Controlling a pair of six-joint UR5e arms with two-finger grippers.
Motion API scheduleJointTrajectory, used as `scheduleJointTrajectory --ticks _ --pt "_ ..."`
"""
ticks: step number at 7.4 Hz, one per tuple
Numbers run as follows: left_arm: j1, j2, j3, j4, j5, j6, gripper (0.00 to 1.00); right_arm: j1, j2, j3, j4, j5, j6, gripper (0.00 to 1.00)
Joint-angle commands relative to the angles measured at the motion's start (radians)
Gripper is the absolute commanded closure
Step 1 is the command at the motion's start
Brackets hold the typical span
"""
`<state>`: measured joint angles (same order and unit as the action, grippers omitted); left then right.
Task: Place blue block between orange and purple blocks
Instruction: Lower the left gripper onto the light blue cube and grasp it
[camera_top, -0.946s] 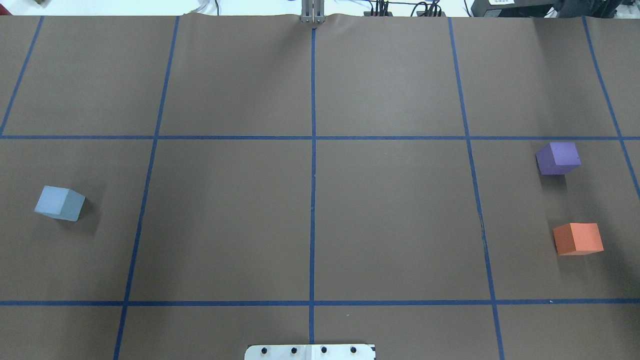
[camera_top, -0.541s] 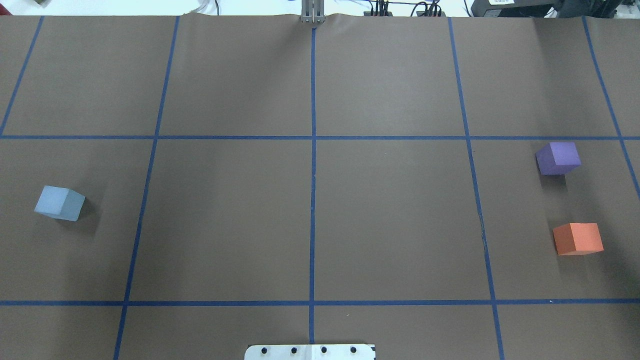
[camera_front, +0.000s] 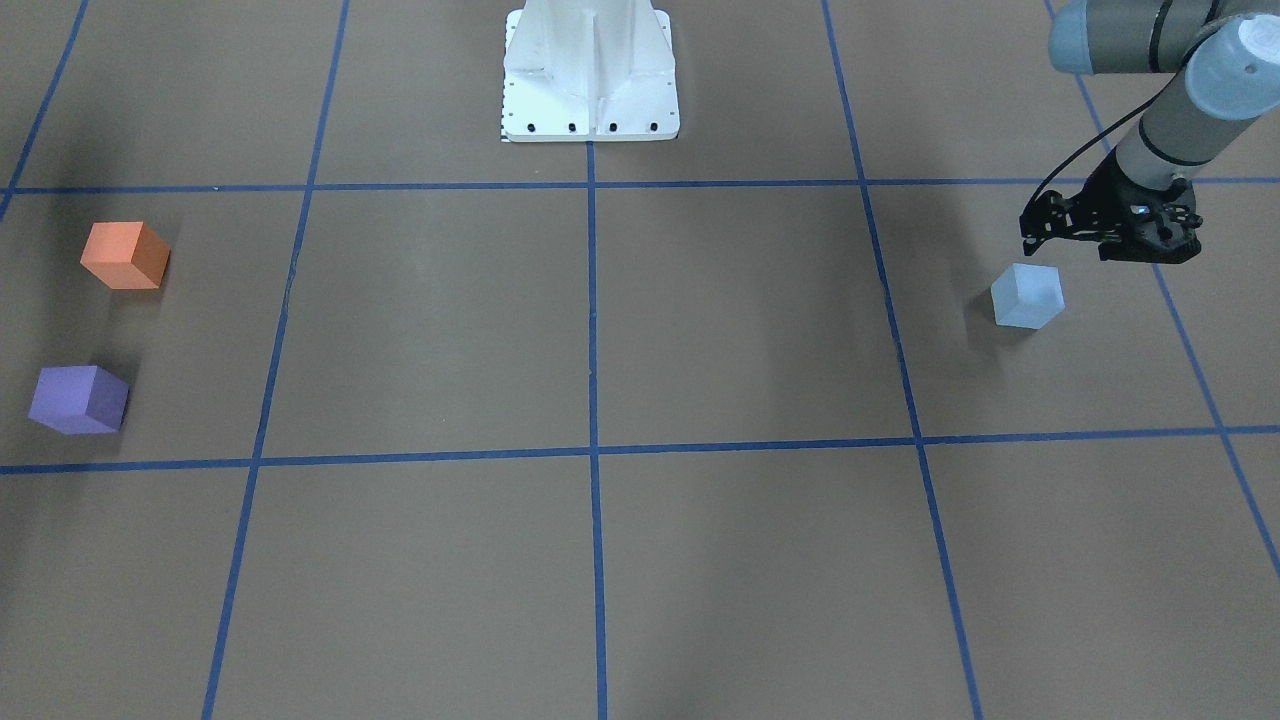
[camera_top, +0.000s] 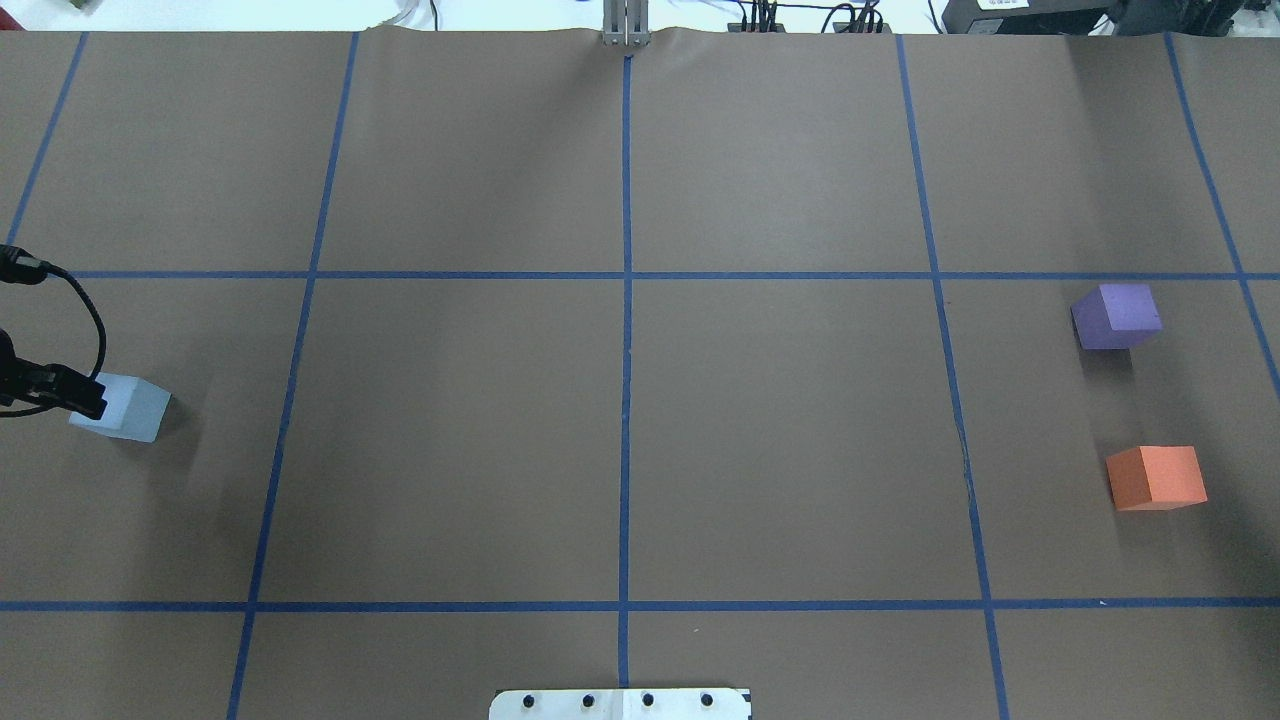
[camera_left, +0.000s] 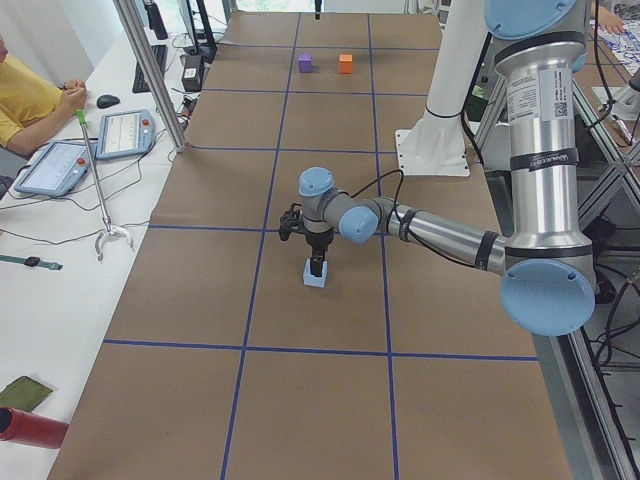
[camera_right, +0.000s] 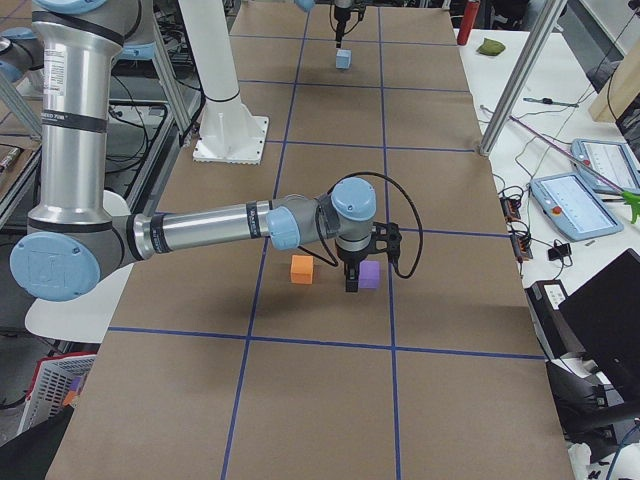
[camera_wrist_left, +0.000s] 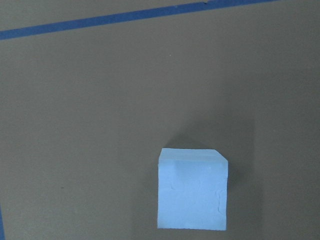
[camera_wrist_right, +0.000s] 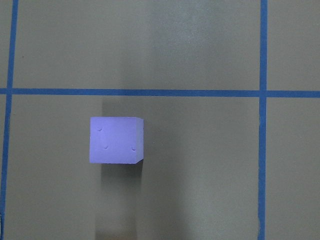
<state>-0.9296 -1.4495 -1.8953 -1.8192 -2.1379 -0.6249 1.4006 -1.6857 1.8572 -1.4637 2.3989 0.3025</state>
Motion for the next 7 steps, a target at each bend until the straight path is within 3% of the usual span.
scheduleJointTrajectory --ticks 1,7 --pt "0.018 -0.055 0.103 -0.026 0.000 -0.031 0.00 -0.015 0.000 -0.003 0.000 0.000 0.001 0.00" --pt "0.032 -0.103 0.128 -0.028 -0.002 -0.052 0.00 -0.032 0.000 -0.006 0.020 0.002 0.006 0.00"
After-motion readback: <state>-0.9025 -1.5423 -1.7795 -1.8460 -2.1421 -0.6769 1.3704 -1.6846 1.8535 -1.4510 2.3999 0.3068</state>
